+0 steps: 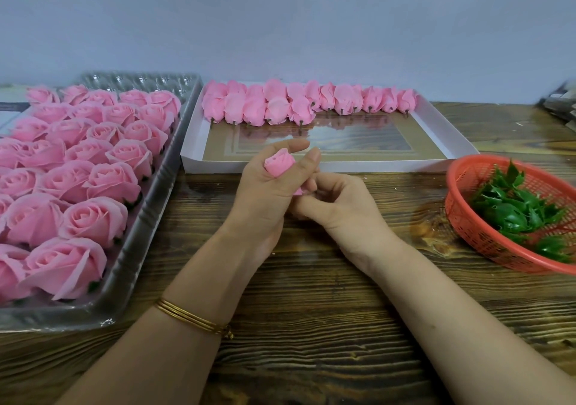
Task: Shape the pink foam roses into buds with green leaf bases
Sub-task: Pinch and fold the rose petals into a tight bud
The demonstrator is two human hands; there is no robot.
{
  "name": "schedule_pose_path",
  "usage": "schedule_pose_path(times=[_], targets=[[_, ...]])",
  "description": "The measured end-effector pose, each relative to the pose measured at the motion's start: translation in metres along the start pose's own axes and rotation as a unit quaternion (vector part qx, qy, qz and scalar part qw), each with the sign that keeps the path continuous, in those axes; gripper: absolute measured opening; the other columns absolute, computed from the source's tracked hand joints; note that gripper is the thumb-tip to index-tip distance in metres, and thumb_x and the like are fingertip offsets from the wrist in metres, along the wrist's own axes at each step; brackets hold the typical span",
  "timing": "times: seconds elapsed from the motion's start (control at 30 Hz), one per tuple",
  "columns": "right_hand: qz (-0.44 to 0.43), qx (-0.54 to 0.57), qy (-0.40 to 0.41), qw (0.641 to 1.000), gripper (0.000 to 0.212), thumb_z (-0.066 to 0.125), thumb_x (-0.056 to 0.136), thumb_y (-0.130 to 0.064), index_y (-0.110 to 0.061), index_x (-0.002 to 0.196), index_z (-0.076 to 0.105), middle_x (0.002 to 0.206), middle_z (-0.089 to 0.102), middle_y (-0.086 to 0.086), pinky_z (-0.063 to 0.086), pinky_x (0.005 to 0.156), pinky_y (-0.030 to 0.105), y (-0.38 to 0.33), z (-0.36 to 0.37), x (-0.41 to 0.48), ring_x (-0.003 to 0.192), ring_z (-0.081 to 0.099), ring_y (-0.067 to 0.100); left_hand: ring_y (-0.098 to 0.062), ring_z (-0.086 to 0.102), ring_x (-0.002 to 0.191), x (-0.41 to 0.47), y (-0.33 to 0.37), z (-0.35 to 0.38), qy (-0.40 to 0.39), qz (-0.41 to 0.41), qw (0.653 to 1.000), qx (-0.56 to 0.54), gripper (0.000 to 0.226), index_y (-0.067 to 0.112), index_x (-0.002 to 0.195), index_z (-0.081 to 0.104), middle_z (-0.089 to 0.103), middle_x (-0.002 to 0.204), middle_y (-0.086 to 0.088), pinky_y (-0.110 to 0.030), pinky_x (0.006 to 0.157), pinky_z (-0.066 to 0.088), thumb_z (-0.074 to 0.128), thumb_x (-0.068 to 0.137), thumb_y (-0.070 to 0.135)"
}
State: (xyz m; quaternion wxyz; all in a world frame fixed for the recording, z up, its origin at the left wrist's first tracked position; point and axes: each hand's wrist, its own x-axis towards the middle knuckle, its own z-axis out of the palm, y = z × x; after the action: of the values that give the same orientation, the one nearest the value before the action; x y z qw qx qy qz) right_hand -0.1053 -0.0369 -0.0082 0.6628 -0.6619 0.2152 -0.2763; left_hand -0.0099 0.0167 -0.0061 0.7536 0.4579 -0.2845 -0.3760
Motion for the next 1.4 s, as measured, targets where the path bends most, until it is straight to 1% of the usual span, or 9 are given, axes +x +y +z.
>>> schedule_pose_path(times=[0.3,0.63,0.73,0.83,0.93,1.2,1.27,1.33,1.4], targets=[[0.002,-0.001,0.003,1.0,0.025,0.079,0.072,0.005,-0.014,0.077,0.064,0.071,0.066,-0.003,0.051,0.072,0.02,0.0063,-0.0006,0.0021,0.07,0.06,0.01,-0.025,0.055,0.079,0.0015,-0.0009,-0.0026,0.038,0.004,0.999,0.002,0.011,0.011,0.102,0.062,0.054,0.054,0.0,-0.026,0.072,0.056,0.064,0.091,0.01],[-0.021,-0.009,0.002,1.0,0.042,0.072,0.076,0.011,-0.022,0.055,0.057,0.058,0.054,-0.006,0.044,0.065,0.02,0.0087,-0.0028,0.0029,0.06,0.049,0.009,-0.021,0.053,0.073,-0.0001,-0.0017,0.0007,0.018,0.007,1.0,0.015,0.018,0.013,0.102,0.063,0.053,0.053,0.004,-0.026,0.071,0.051,0.07,0.085,0.013],[0.005,0.03,-0.012,0.999,0.015,0.07,0.075,0.005,-0.003,0.073,0.058,0.066,0.05,0.009,0.042,0.069,0.029,0.0073,-0.0036,0.003,0.068,0.046,0.02,-0.02,0.053,0.071,-0.0015,0.0009,0.0011,-0.002,-0.004,1.0,0.015,0.03,0.014,0.099,0.064,0.055,0.06,-0.002,-0.031,0.068,0.046,0.072,0.072,0.023],[0.042,0.067,-0.032,0.996,0.01,0.07,0.077,0.005,-0.001,0.077,0.062,0.076,0.052,0.013,0.048,0.066,0.021,0.0083,-0.0041,0.0048,0.07,0.052,0.018,-0.013,0.054,0.061,-0.0027,0.0027,0.0008,-0.007,-0.013,1.0,0.015,0.036,0.014,0.099,0.065,0.057,0.067,-0.006,-0.027,0.061,0.043,0.072,0.067,0.028],[0.033,0.07,-0.035,0.996,0.037,0.071,0.076,0.012,-0.021,0.059,0.066,0.064,0.058,0.0,0.05,0.065,0.02,0.0082,-0.004,0.0053,0.064,0.055,0.011,-0.013,0.058,0.064,-0.0018,0.0008,-0.0012,0.01,-0.01,1.0,0.017,0.02,0.013,0.098,0.065,0.056,0.06,-0.002,-0.026,0.062,0.052,0.071,0.08,0.019],[0.0,0.001,0.005,1.0,0.044,0.072,0.075,0.013,-0.024,0.053,0.059,0.058,0.055,-0.007,0.046,0.068,0.022,0.0065,-0.0025,0.0028,0.061,0.05,0.008,-0.009,0.054,0.056,-0.0017,-0.0002,-0.0001,0.009,-0.004,1.0,0.024,0.018,0.01,0.104,0.063,0.054,0.054,0.003,-0.021,0.065,0.053,0.068,0.087,0.011],[0.013,0.014,0.006,1.0,0.042,0.068,0.076,0.014,-0.02,0.055,0.057,0.058,0.051,-0.002,0.044,0.067,0.022,0.0063,-0.0036,0.0026,0.06,0.048,0.01,-0.01,0.055,0.058,-0.0018,0.0004,-0.0005,-0.003,-0.007,1.0,0.027,0.027,0.011,0.104,0.063,0.055,0.053,0.004,-0.021,0.064,0.052,0.073,0.078,0.016],[0.037,0.051,-0.016,0.998,0.013,0.065,0.078,0.014,0.005,0.071,0.06,0.069,0.047,0.01,0.042,0.069,0.026,0.0067,-0.0063,0.0031,0.065,0.046,0.014,-0.01,0.059,0.06,-0.0019,0.0011,-0.0015,-0.02,-0.013,0.999,0.029,0.039,0.013,0.104,0.064,0.056,0.053,0.004,-0.02,0.063,0.052,0.073,0.068,0.025],[0.066,0.079,-0.02,0.994,0.016,0.062,0.08,0.014,0.023,0.092,0.054,0.082,0.043,0.017,0.041,0.071,0.027,0.0054,-0.0081,0.0036,0.069,0.045,0.018,-0.008,0.06,0.06,-0.0025,0.0012,-0.0021,-0.03,-0.017,0.998,0.042,0.036,0.014,0.102,0.064,0.057,0.053,0.005,-0.02,0.061,0.052,0.073,0.069,0.026]])
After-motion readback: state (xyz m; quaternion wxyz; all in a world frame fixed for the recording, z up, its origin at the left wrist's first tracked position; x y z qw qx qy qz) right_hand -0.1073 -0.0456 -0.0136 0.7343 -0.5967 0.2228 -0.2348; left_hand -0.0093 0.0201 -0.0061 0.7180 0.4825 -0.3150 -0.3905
